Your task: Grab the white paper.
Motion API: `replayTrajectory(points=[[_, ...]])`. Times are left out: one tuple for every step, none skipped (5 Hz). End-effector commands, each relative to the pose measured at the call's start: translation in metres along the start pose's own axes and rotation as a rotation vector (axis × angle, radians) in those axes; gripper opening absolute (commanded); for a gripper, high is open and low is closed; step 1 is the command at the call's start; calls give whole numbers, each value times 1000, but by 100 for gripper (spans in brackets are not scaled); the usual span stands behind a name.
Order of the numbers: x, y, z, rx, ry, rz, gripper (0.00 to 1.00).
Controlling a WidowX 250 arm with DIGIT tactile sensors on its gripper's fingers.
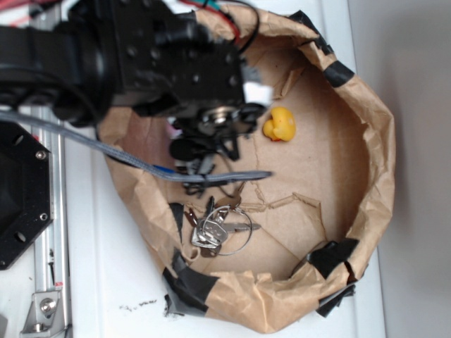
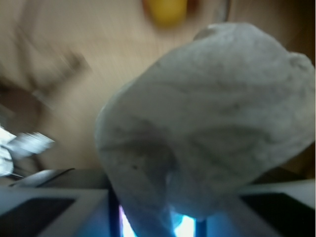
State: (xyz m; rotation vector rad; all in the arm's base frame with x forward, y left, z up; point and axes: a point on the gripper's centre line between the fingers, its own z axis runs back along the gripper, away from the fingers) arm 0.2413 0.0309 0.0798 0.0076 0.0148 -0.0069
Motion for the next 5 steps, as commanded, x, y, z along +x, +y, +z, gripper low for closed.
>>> replayTrajectory(points=[[43, -27, 96, -29, -177, -13, 0], [44, -36, 97, -17, -153, -24, 0], [40, -36, 95, -2, -152, -31, 0], [41, -33, 94, 4, -161, -18, 0], [40, -31, 91, 24, -151, -22, 0]])
